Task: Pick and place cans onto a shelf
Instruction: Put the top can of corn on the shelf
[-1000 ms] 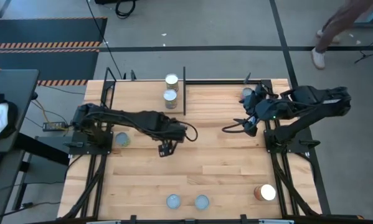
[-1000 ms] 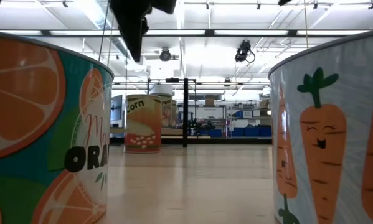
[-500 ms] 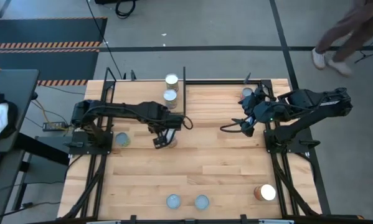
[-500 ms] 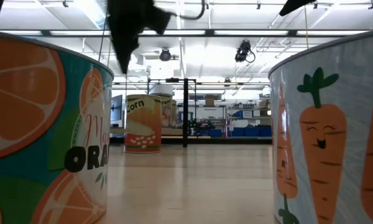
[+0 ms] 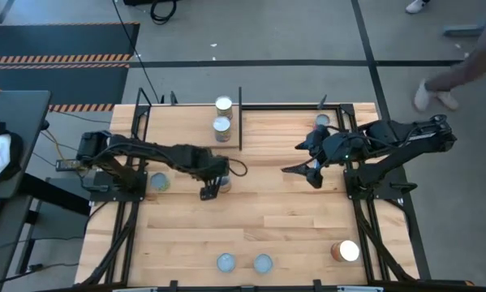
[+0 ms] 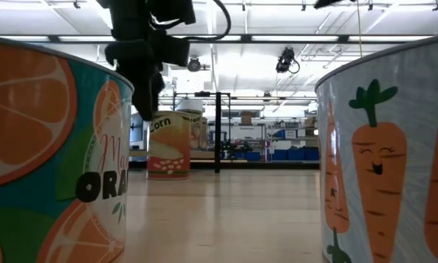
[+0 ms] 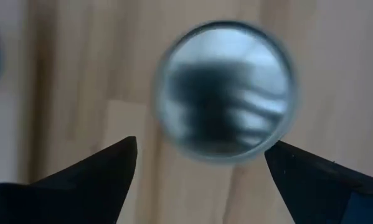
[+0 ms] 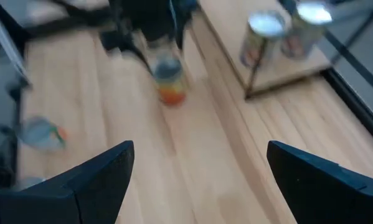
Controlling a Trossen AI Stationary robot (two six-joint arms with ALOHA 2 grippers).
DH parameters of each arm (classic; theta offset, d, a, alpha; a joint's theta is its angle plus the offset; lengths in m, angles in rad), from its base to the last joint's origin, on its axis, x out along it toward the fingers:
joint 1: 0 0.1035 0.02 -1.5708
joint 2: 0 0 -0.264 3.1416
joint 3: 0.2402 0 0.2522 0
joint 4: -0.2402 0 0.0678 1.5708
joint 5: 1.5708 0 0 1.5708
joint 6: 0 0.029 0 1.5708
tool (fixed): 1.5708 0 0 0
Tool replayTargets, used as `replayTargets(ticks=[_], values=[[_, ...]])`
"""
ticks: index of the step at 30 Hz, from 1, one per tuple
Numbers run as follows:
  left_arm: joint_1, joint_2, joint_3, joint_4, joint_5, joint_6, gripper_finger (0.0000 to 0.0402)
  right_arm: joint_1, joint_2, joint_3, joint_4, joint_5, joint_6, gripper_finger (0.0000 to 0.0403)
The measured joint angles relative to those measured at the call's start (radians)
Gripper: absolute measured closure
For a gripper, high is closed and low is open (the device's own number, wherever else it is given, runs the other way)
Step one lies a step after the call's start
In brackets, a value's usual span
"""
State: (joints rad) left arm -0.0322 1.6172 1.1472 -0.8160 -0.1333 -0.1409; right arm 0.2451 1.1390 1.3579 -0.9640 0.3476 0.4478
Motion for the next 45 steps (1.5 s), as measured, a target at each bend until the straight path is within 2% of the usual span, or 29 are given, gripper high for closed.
replayTargets(ticks=[4, 8, 23, 30, 36, 40, 45], values=[[0.000, 0.001, -0.057, 0.106, 0.001, 0.007, 0.0042, -0.027, 0.003, 0.000, 0.096, -0.017, -0.022, 0.0028], [-0.011, 0.001, -0.086, 0.214, 0.000, 0.020, 0.0042, -0.047, -0.001, 0.000, 0.097, -0.054, -0.028, 0.0028], [-0.018, 0.041, -0.107, 0.518, -0.001, 0.043, 0.0042, -0.076, 0.006, 0.000, 0.118, -0.054, -0.063, 0.0027], [-0.016, 0.089, -0.108, 0.511, 0.005, 0.007, 0.0047, -0.076, 0.006, 0.000, 0.121, -0.055, -0.058, 0.0027], [-0.017, 0.061, -0.107, 0.513, 0.008, -0.087, 0.0099, -0.076, 0.006, 0.000, 0.161, -0.055, -0.058, 0.0027], [-0.018, -0.018, -0.107, 0.458, 0.039, -0.126, 0.0099, -0.076, 0.006, 0.000, 0.199, -0.055, -0.058, 0.0027], [-0.015, -0.223, -0.106, 0.236, 0.040, -0.144, 0.0099, -0.076, 0.006, 0.000, 0.247, -0.055, -0.058, 0.0027]])
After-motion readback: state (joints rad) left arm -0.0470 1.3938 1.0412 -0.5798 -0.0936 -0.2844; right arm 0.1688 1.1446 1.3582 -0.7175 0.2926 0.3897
